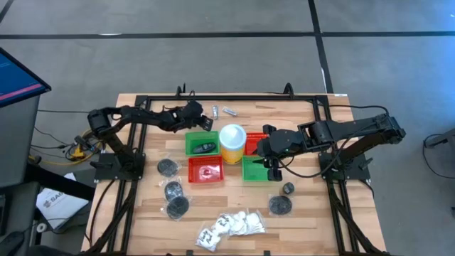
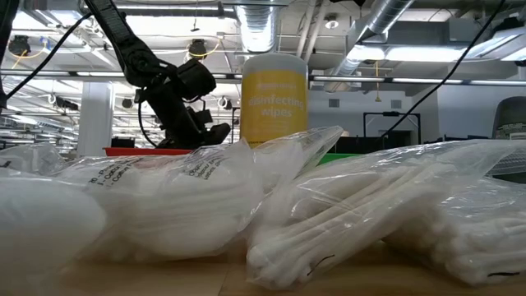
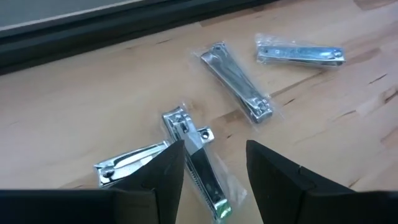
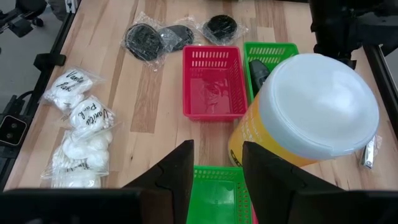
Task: Pick & Place Travel size toiletries
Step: Put the silver nail cutter into the right green bin
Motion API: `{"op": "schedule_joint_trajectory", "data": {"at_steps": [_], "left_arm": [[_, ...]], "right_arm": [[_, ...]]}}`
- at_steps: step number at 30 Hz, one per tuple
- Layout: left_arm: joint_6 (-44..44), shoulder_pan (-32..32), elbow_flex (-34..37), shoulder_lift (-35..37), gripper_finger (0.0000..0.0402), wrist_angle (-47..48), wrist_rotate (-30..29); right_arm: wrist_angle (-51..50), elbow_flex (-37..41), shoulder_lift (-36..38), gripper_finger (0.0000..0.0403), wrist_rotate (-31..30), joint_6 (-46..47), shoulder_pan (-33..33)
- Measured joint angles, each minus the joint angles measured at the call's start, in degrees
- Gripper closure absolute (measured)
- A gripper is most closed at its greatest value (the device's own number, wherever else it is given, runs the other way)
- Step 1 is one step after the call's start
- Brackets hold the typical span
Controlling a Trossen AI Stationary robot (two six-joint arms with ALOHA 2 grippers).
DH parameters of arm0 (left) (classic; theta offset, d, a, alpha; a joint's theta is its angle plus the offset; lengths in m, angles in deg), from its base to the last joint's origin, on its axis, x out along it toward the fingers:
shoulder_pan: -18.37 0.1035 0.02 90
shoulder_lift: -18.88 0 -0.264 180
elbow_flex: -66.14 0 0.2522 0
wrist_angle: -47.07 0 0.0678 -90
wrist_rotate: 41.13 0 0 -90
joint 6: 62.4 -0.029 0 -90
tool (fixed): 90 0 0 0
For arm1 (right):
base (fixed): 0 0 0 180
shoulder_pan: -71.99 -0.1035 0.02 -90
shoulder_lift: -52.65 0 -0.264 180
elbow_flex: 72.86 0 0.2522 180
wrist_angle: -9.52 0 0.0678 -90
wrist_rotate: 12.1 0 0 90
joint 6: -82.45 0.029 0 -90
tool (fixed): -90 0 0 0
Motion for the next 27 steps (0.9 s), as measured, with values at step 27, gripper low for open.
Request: {"op": "schedule_joint_trajectory", "data": {"at_steps": [27], "left_arm": [[2.34, -0.18, -0.04, -6.5, 0.0303, -0.68, -1.17]], "right_arm": [[0.02, 0.0, 0.0, 0.0278, 0.0, 0.02, -0.09]]}}
